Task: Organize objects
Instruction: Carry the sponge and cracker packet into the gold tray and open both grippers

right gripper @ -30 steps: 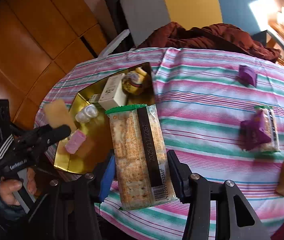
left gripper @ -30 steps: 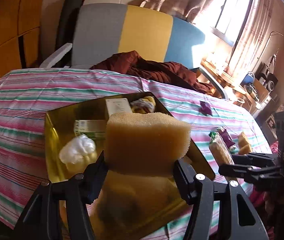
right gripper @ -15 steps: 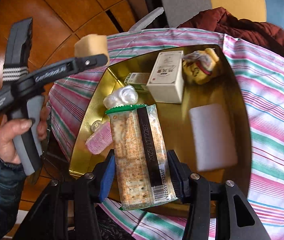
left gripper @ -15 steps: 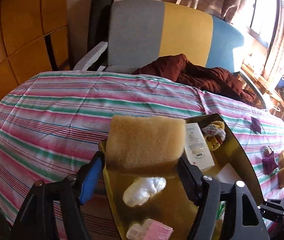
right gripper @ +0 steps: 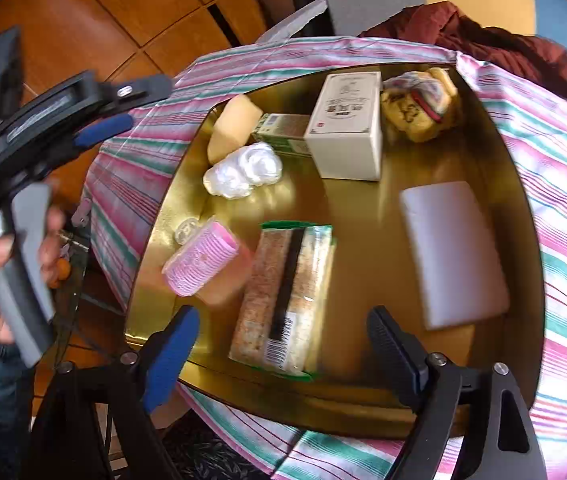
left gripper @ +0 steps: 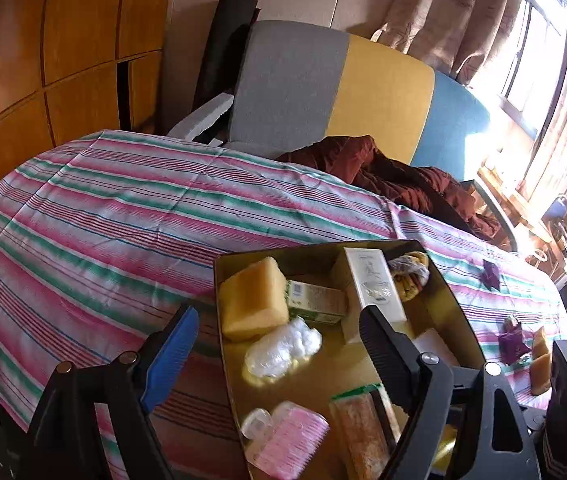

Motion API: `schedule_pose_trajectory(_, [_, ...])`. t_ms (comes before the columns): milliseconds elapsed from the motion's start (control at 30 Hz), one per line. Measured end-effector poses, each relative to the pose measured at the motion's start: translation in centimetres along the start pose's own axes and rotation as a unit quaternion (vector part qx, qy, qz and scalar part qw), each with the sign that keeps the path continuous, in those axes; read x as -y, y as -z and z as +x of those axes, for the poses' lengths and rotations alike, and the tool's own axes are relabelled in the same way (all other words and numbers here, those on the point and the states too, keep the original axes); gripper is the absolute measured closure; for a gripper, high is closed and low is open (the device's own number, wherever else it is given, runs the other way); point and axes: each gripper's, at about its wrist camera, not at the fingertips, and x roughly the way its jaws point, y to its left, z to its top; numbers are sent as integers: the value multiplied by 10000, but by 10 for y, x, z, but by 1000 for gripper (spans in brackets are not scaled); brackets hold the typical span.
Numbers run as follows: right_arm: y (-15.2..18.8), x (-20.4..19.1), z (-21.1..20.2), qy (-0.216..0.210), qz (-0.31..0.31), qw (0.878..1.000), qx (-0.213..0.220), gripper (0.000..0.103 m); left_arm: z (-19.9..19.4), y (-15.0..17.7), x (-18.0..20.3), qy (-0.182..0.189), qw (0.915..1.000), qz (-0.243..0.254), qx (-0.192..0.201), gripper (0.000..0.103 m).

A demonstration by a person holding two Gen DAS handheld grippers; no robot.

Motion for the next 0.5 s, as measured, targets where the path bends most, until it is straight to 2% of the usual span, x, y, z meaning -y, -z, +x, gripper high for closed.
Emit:
schedule_pose_trajectory(67, [0,0,-5,94,-3,9999,84,13,-8,10,5,111,9999,-36,18,19])
schedule_pose_trajectory(133, [0,0,-8,228,0,9995,214,4,-14,20,13,133,9999,-8,2,19])
schedule_pose_trajectory(200, [2,1,-16,387,46,9985,376,0,-18,30,21,192,9998,50,-15,19])
schedule_pose_trajectory(367, [9,2,-40,885,-76,9923,864,0,-23,50,34,277,9995,-32,-115,19])
schedule_pose_trajectory(500, [15,7,-52,1210,-121,9867,1082,0,-24,63,41,254,9995,-47,-195,20])
